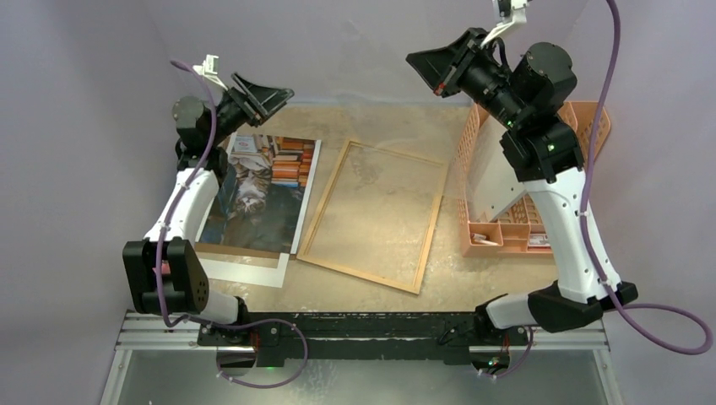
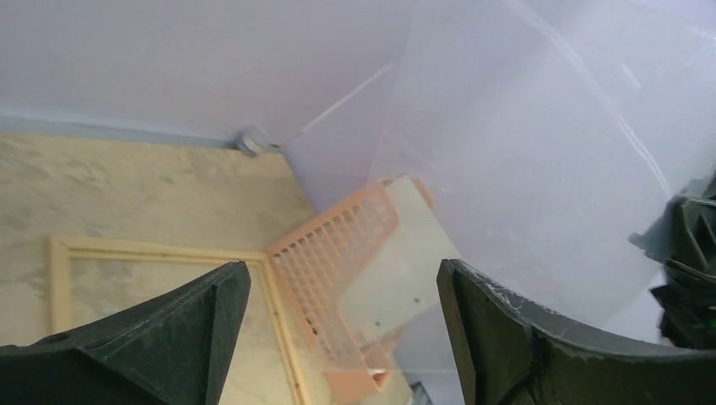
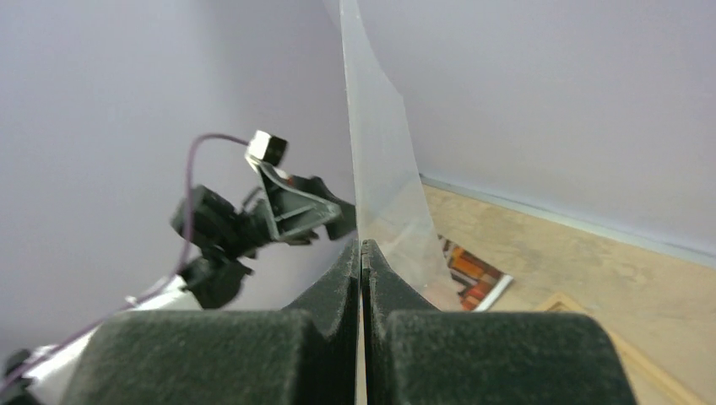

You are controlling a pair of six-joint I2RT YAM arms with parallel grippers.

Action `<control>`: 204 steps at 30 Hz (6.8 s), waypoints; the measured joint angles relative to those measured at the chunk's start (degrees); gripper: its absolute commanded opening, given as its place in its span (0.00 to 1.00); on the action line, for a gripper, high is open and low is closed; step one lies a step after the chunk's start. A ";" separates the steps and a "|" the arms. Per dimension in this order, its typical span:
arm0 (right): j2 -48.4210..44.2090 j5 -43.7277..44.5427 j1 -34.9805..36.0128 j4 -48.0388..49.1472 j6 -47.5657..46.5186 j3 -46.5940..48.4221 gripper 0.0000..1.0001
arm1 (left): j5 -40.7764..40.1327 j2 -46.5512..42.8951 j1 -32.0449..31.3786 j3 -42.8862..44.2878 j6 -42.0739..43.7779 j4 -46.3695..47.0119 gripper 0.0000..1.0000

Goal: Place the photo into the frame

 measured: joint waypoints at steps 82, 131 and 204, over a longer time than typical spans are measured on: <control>-13.40 -20.00 -3.87 51.23 35.67 -48.68 0.75 | 9.11 0.79 0.11 -4.31 -51.25 47.89 0.00; -16.74 -3.87 -3.93 25.27 29.88 -53.07 0.00 | -5.64 -0.74 -0.07 -5.29 23.78 -36.63 0.74; 0.24 -12.46 0.33 21.94 18.69 -46.51 0.00 | -32.76 6.40 -10.16 -7.89 26.84 -60.24 0.45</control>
